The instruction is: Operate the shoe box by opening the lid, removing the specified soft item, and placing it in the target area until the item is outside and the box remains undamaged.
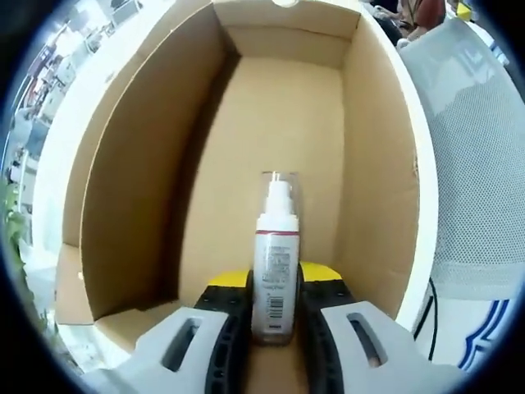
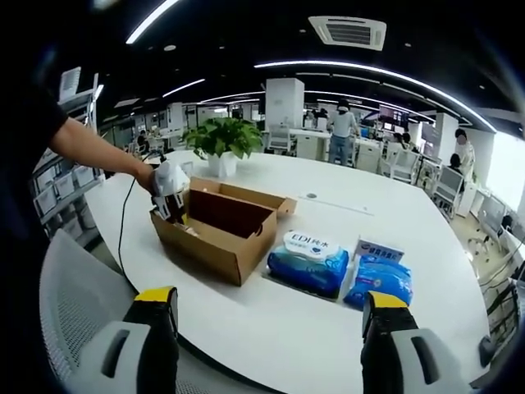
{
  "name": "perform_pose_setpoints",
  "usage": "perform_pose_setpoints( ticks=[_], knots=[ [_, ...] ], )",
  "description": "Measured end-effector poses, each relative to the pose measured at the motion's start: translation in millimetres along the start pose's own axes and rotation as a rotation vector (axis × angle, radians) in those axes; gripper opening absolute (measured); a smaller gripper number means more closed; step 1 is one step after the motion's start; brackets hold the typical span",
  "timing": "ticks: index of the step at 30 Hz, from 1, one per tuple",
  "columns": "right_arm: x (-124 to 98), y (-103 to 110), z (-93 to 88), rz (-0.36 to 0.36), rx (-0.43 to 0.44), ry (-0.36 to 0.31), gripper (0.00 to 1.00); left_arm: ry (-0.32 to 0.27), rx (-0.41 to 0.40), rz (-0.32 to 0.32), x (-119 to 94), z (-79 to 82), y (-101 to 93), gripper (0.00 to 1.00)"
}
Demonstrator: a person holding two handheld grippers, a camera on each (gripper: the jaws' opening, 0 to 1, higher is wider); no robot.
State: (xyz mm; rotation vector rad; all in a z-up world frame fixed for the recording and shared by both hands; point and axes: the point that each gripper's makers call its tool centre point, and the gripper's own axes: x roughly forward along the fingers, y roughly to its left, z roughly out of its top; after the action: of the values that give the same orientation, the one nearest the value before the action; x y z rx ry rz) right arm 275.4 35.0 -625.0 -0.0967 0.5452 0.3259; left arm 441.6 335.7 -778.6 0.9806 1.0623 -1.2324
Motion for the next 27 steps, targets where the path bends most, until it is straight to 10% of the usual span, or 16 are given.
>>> perform_pose_setpoints(
  ticks=[27],
  knots=[
    [0,13,21.5,0.066,-0.095,-0.062,0.86,-0.174,-0.076,0.064,-57,38.0,-8.5,0.19]
  ],
)
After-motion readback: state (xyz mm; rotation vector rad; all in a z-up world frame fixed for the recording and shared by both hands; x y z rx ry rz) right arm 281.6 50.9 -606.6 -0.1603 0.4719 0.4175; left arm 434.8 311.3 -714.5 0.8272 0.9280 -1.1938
